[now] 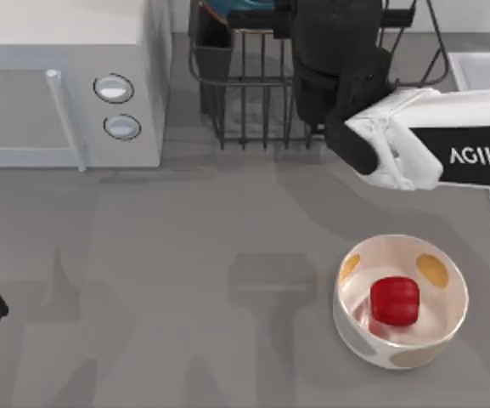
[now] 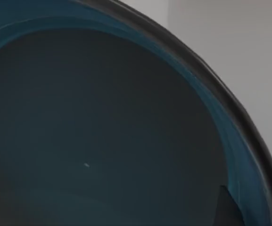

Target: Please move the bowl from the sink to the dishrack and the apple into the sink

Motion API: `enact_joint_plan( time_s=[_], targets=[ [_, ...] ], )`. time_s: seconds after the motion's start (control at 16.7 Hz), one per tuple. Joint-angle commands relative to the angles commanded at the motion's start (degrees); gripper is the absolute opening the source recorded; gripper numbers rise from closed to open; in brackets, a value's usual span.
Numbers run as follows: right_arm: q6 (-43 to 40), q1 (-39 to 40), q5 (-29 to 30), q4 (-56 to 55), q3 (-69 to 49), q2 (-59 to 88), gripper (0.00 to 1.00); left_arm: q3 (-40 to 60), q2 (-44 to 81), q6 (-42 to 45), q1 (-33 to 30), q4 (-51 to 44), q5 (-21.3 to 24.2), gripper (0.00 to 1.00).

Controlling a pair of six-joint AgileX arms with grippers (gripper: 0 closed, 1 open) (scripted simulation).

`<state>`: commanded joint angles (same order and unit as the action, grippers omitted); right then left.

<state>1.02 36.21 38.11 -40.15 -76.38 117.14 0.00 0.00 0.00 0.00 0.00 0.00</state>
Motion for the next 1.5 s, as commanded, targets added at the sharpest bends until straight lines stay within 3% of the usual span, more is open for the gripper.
enact_joint_plan(
  time_s=[0.66,1.26,1.5],
  targets=[
    [0.0,0.0,0.0,0.0,0.0,0.0,0.98,0.0,0.0,0.0,0.0,0.0,0.0,1.0],
    [0.0,0.16,0.0,0.01,-0.01,-0.02,1.0,0.0,0.0,0.0,0.0,0.0,0.0,1.0],
    [0.0,-2.27,-4.2,0.98,5.39,-5.28,1.0,0.0,0.0,0.0,0.0,0.0,0.0,1.0]
  ],
)
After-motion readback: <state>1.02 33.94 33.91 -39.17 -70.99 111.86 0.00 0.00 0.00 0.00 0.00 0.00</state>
